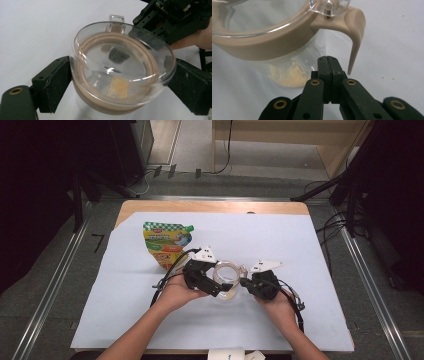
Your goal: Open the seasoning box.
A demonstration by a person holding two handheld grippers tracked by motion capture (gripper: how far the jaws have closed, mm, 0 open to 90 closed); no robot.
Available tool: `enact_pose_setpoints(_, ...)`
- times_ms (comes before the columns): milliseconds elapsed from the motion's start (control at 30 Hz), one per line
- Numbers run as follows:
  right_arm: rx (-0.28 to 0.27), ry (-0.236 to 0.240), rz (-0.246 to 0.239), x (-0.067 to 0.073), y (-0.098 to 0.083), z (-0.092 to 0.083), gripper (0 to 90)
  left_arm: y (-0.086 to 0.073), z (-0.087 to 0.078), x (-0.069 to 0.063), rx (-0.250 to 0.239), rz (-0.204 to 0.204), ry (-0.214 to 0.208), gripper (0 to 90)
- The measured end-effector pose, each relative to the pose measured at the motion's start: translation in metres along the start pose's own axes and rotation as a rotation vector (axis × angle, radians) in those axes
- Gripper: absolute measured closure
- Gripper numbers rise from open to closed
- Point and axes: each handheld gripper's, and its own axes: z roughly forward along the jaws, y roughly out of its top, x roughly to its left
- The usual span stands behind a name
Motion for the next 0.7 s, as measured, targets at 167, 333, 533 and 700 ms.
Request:
enact_pose_setpoints(167,-0.004,-0.002,-0.008,0.002,-0.001,-0.003,90.0,0.004,-0.002,-0.002,-0.003,0.007,-0.001,9.3)
enact_pose_setpoints(333,-0.004,0.0,-0.002,0.003,-0.001,-0.004,90.0,0.005,-0.002,-0.003,-0.007,0.008,0.005,9.4)
enact_pose_setpoints(533,-0.006,0.004,-0.006,0.004,-0.001,-0.005,90.0,0.009,-0.004,-0.004,-0.018,0.019,0.005,9.4)
enact_pose_setpoints(700,-0.012,0.009,-0.008,0.004,-0.002,-0.007,90.0,0.014,-0.005,-0.004,-0.065,-0.011,-0.044,14.4)
